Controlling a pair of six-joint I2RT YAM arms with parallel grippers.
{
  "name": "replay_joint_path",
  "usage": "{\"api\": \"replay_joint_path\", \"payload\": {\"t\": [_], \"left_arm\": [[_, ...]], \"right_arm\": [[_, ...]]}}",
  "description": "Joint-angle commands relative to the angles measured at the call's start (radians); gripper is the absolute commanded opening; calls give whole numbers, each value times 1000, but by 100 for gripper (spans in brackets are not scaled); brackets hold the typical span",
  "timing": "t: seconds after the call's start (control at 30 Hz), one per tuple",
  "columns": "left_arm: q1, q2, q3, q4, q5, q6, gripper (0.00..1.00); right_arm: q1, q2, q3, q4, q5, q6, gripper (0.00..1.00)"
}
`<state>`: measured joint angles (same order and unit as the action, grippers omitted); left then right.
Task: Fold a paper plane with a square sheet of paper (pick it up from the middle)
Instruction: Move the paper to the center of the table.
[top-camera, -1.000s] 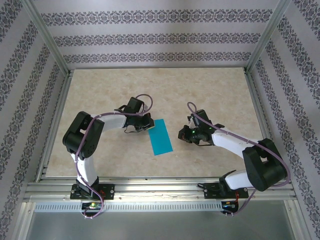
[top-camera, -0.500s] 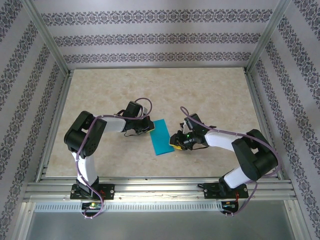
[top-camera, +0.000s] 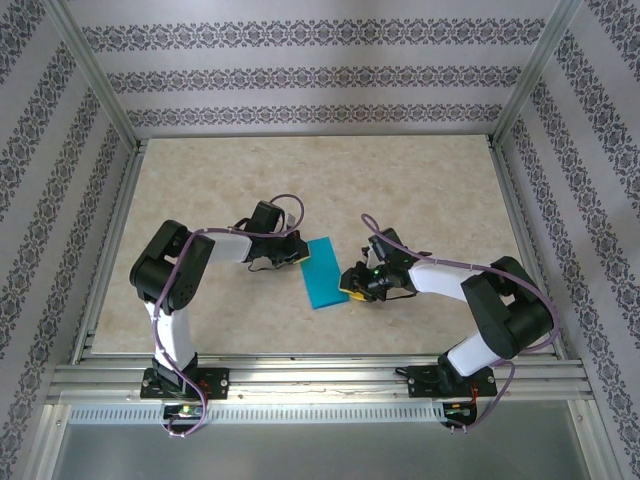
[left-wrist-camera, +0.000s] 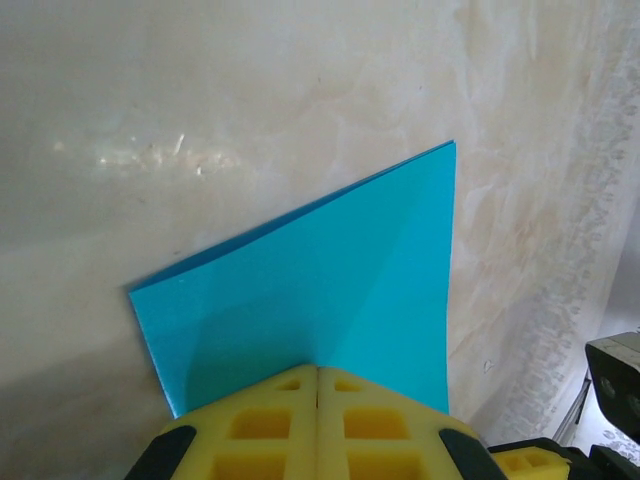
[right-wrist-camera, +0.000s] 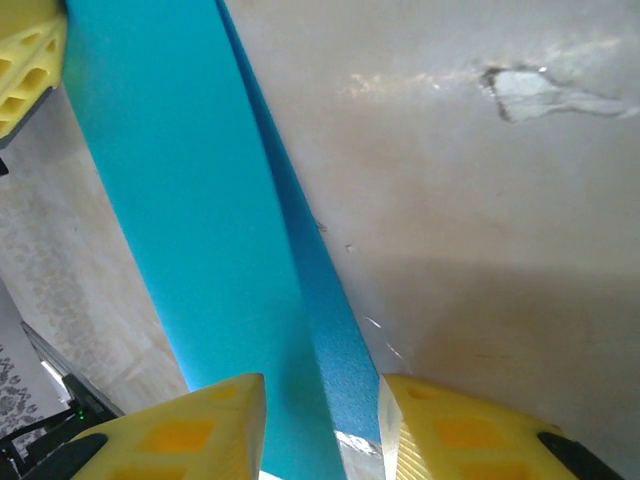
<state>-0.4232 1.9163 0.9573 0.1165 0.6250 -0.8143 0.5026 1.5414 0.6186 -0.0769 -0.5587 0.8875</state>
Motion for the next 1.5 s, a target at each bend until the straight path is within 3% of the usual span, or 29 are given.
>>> {"api": "replay_joint_path", "payload": {"t": [0.0,0.27,0.73,0.97,1.13,1.3,1.47], "left_arm": [[12,38,17,-69,-32,35,6],[11,57,46,-69,6,62,6],[12,135,216,-183,83,246,6],[4,148,271,-211,95,272,9],[1,90,276,-222,79,273,15],[-26,-29,254,-232,44,292,28],[-79,-194,149,-189,-56,330,30]], "right_arm": [[-14,19,-13,15,-24,-12,35],[-19,32,8,95,-112,-12,32],[-99,139,95,164,-198,-35,32],[-110,179,96,238,-239,-8,27],[-117,184,90,253,-232,0,22],[-123,191,92,273,-246,4,21],[-138,192,92,290,-273,5,21]]}}
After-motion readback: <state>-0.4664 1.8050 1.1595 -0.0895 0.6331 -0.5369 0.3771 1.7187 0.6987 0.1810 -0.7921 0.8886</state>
